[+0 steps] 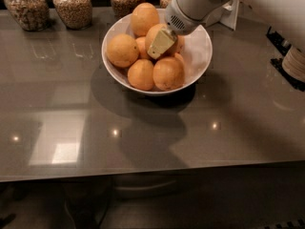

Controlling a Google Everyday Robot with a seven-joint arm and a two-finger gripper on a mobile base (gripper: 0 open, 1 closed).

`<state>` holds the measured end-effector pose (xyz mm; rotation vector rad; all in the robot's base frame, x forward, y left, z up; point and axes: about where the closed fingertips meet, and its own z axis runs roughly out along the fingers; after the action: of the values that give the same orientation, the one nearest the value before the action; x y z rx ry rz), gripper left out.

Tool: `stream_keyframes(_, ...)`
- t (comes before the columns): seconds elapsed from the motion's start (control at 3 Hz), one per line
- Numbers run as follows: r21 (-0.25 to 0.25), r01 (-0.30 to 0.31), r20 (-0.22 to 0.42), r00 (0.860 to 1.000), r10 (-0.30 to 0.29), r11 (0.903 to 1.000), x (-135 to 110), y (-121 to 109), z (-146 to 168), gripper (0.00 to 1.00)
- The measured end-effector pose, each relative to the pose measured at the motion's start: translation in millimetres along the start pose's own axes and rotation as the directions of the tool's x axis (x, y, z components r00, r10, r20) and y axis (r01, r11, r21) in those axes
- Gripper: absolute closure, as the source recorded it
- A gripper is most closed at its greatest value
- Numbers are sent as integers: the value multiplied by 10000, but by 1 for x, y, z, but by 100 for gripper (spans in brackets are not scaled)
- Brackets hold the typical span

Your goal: Pick orange from white bowl

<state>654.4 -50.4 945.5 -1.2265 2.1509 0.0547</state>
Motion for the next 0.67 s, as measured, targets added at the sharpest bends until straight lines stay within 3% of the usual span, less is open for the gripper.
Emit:
stream_keyframes(0.33, -1, 2, 1, 10000, -2, 10000, -1, 0, -2, 97)
stream_keyframes(0.67, -99, 230, 116, 9997, -228, 9997, -10, 10, -5, 100)
